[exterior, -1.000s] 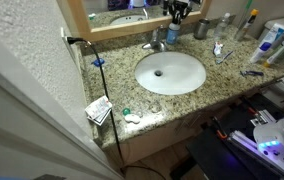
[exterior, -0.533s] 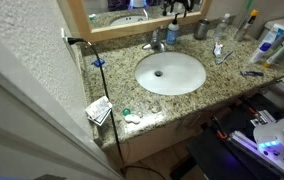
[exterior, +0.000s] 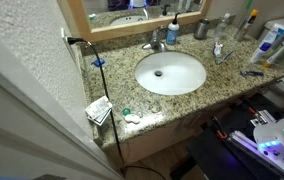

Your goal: Place the blue and white pump bottle on the right side of the faucet, place the green and white pump bottle on the left side of the faucet, put the toothbrush in the silver cup, place the toothpaste next to the silver cup

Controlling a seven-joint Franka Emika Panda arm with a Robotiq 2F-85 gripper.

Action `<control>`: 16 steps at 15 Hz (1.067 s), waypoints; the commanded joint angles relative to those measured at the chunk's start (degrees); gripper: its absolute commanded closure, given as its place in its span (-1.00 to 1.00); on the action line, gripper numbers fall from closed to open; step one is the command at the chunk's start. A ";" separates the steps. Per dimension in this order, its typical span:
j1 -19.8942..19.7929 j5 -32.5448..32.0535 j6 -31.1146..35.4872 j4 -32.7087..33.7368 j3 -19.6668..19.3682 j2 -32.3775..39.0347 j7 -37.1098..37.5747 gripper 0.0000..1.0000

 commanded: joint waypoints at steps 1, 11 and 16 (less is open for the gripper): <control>-3.22 -2.87 -3.16 -7.27 -1.35 -7.06 -6.34 -1.00; -4.16 -4.54 -2.05 -6.80 -0.56 -6.00 -8.50 -1.00; -10.16 -14.46 11.88 -20.20 -3.81 -11.95 -30.44 -1.00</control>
